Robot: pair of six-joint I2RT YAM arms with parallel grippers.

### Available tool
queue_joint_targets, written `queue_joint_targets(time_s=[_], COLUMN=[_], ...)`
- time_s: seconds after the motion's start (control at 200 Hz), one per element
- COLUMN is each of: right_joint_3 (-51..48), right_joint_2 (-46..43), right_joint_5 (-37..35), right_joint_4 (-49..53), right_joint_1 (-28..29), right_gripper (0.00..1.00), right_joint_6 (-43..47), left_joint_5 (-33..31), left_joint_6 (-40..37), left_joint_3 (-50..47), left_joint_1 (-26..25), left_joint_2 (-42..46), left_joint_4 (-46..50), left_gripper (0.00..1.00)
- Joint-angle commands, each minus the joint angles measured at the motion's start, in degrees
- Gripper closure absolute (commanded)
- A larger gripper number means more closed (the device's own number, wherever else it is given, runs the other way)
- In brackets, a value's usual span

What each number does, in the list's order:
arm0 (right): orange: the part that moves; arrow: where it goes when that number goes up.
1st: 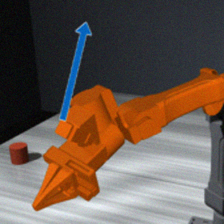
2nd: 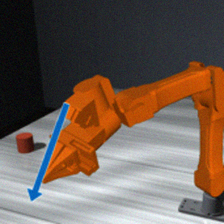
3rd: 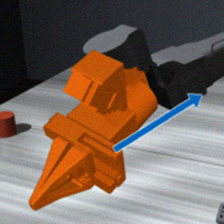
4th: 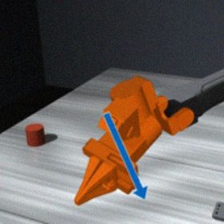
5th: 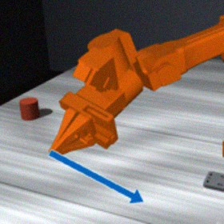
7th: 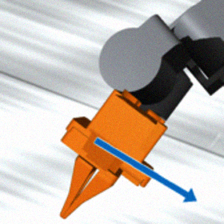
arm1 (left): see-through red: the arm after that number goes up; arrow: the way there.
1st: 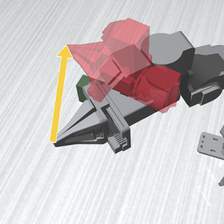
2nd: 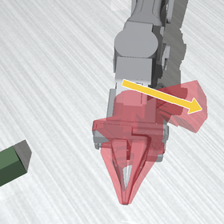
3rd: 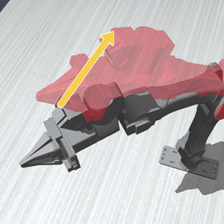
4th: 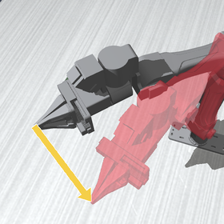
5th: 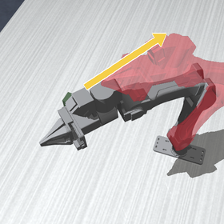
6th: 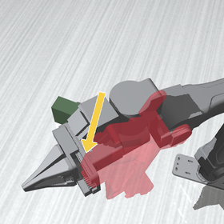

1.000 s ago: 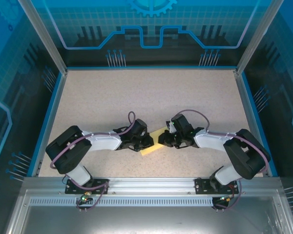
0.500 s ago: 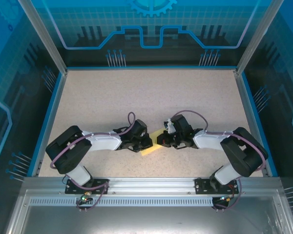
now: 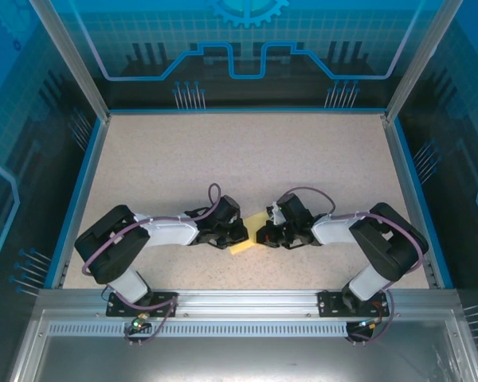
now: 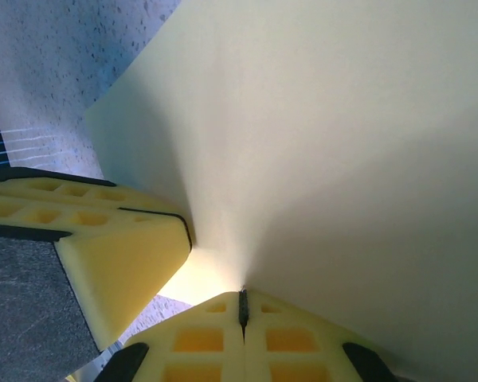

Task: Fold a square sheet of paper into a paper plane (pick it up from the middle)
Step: First fold in half a square sheet of paper at the center of the table.

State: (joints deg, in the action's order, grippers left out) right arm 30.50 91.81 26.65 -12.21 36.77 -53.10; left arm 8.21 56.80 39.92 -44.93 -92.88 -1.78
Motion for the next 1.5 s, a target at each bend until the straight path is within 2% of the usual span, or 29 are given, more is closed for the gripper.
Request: queue_joint_targets(time_s=[0.0, 0.395, 0.745, 1.1, 1.26, 1.495], right_joint_3=[0.69, 3.06, 3.11, 4.92, 4.81, 4.74], right_joint_2=[1.40, 4.52, 0.91, 4.68, 5.09, 5.04], right_joint_5=[1.19, 1.10, -2.28, -3.90, -4.06, -3.76], right_joint_4=[-1.59, -5.29, 0.38, 3.76, 4.72, 5.37], right_joint_1=[0.51, 1.00, 0.89, 0.84, 0.77, 0.84], right_gripper=[1.00, 1.00, 1.00, 1.00, 1.00, 1.00], right_joint_6=[-0.47, -1.89, -0.16, -0.58, -0.77, -0.44], left_joint_5=[-1.76, -2.70, 1.44, 1.50, 3.54, 1.19], left_joint_6=[-1.73, -4.85, -2.00, -1.78, -1.18, -1.54], left_joint_3=[0.27, 3.17, 0.46, 0.20, -0.95, -0.91], left_joint_1=[-0.51, -0.42, -0.77, -1.04, -1.28, -1.30], left_joint_2=[-0.68, 2.52, -0.01, -0.11, -0.46, -1.12], left_joint_4=[2.48, 6.64, 1.94, 2.06, 0.38, 2.92], left_gripper=[0.91, 0.91, 0.92, 0.93, 0.94, 0.95])
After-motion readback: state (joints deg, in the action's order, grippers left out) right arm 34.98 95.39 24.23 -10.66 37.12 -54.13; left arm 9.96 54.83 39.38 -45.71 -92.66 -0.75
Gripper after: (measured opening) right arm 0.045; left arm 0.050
